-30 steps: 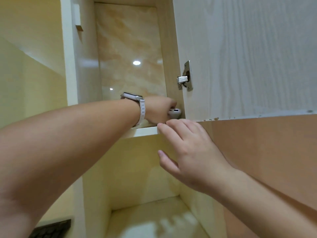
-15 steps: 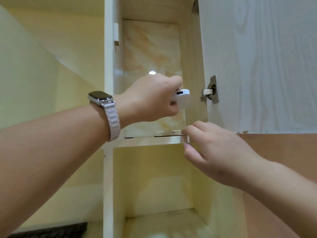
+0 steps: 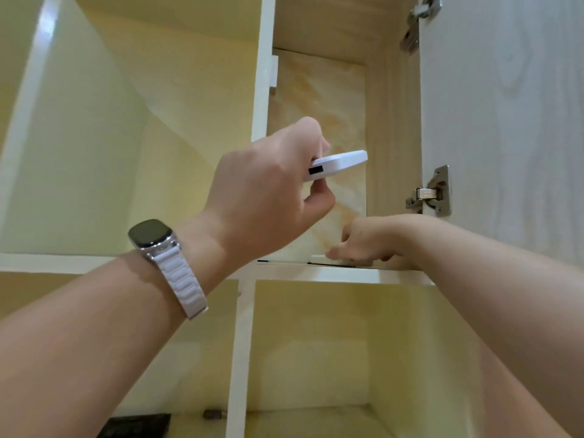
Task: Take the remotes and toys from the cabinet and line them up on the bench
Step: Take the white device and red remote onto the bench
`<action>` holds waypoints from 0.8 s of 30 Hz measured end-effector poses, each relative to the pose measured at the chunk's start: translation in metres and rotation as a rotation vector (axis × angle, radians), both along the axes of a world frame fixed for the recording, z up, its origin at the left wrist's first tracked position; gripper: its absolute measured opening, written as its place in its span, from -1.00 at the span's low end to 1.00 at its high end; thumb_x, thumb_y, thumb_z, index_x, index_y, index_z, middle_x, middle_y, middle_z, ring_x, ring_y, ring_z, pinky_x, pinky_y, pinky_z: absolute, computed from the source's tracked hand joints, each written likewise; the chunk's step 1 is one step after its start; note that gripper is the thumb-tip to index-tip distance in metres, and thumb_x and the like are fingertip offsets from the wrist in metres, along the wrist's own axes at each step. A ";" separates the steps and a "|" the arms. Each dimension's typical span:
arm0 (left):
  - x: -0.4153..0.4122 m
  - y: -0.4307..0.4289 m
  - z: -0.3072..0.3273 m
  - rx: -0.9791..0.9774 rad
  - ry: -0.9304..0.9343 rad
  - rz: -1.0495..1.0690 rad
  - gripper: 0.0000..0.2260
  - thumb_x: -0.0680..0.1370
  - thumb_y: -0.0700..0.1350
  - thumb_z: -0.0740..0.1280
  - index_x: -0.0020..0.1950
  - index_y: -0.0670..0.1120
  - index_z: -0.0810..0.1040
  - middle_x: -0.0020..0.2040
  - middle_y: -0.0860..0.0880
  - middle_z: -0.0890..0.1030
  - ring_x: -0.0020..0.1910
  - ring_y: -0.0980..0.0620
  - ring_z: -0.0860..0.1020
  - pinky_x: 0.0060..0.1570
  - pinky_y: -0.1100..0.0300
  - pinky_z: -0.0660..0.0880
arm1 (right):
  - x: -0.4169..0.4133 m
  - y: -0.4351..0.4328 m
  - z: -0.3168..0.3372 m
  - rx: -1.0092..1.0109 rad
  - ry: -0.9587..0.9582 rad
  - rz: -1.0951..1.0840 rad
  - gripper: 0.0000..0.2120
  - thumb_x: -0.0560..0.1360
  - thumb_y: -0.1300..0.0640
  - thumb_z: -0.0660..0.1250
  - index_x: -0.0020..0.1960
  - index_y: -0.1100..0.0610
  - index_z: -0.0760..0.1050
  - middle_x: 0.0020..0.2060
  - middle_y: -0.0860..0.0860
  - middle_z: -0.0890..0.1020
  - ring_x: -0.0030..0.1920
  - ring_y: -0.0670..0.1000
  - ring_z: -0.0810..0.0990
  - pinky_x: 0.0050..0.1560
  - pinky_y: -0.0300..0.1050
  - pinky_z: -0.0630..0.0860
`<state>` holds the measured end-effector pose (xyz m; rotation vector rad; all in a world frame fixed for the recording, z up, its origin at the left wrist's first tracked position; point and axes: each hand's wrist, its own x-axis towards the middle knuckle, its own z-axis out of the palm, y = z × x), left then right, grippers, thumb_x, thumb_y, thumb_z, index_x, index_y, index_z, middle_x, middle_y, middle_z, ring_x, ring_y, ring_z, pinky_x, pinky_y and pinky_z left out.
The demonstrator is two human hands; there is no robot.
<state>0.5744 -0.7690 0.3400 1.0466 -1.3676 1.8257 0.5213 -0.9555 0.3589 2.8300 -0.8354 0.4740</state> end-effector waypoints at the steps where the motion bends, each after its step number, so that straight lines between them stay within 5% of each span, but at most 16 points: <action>1: 0.002 0.001 -0.001 -0.015 -0.002 -0.002 -0.83 0.40 -0.13 0.35 -0.09 -0.09 0.40 -0.16 0.00 0.65 -0.39 -0.09 0.55 -0.54 0.04 0.43 | 0.006 -0.004 -0.001 0.013 0.041 -0.021 -0.38 0.45 -0.38 0.17 0.09 0.16 0.52 -0.03 0.08 0.63 -0.07 0.11 0.61 0.00 -0.02 0.57; 4: 0.008 0.002 -0.004 -0.069 -0.005 -0.028 -0.83 0.40 -0.11 0.35 -0.09 -0.08 0.40 -0.24 -0.01 0.63 -0.44 -0.07 0.50 -0.56 0.06 0.41 | 0.019 -0.015 -0.005 0.038 0.037 -0.028 -0.34 0.41 -0.43 0.22 0.07 0.17 0.55 -0.03 0.10 0.65 -0.05 0.13 0.65 0.04 0.03 0.60; 8: 0.009 0.002 -0.009 -0.106 0.034 -0.076 -0.76 0.39 -0.08 0.36 -0.11 -0.03 0.30 -0.26 -0.01 0.61 -0.45 -0.03 0.44 -0.53 0.08 0.37 | 0.021 -0.019 -0.007 0.022 -0.044 0.003 -0.56 0.46 -0.20 0.28 -0.04 0.20 0.59 -0.11 0.13 0.68 -0.14 0.13 0.64 -0.07 -0.02 0.58; 10: 0.009 0.002 -0.013 -0.103 0.033 -0.070 -0.75 0.40 -0.10 0.37 -0.11 -0.02 0.29 -0.25 -0.01 0.61 -0.44 -0.01 0.42 -0.50 0.11 0.33 | 0.015 -0.016 -0.008 -0.041 -0.095 0.001 -0.55 0.47 -0.17 0.25 0.07 0.19 0.58 -0.01 0.13 0.67 -0.05 0.13 0.63 0.04 0.01 0.58; 14: 0.003 -0.001 -0.022 -0.095 0.105 -0.094 -0.79 0.43 -0.12 0.38 -0.07 -0.03 0.36 -0.24 -0.03 0.61 -0.42 -0.01 0.46 -0.46 0.13 0.34 | -0.008 0.000 -0.014 -0.049 -0.392 0.072 -0.60 0.55 -0.13 0.19 0.13 0.17 0.54 -0.10 0.11 0.66 -0.10 0.13 0.62 -0.09 -0.03 0.55; 18: -0.009 -0.003 -0.037 -0.124 0.278 -0.238 -0.82 0.41 -0.18 0.42 -0.07 -0.11 0.47 -0.26 -0.02 0.58 -0.34 0.06 0.44 -0.38 0.22 0.38 | -0.044 0.017 -0.034 0.190 -0.821 0.213 -0.71 0.53 -0.15 0.21 0.14 -0.01 0.47 -0.24 0.00 0.63 -0.29 -0.01 0.58 -0.40 -0.14 0.38; 24: -0.046 -0.005 -0.071 -0.182 0.589 -0.472 -0.67 0.38 -0.24 0.46 -0.16 0.10 0.36 -0.22 0.20 0.53 -0.27 0.21 0.50 -0.35 0.49 0.36 | -0.101 0.047 -0.107 0.970 -1.308 0.767 -0.61 0.48 -0.16 0.36 0.13 0.11 0.51 -0.05 0.17 0.69 -0.15 0.17 0.69 -0.08 0.15 0.65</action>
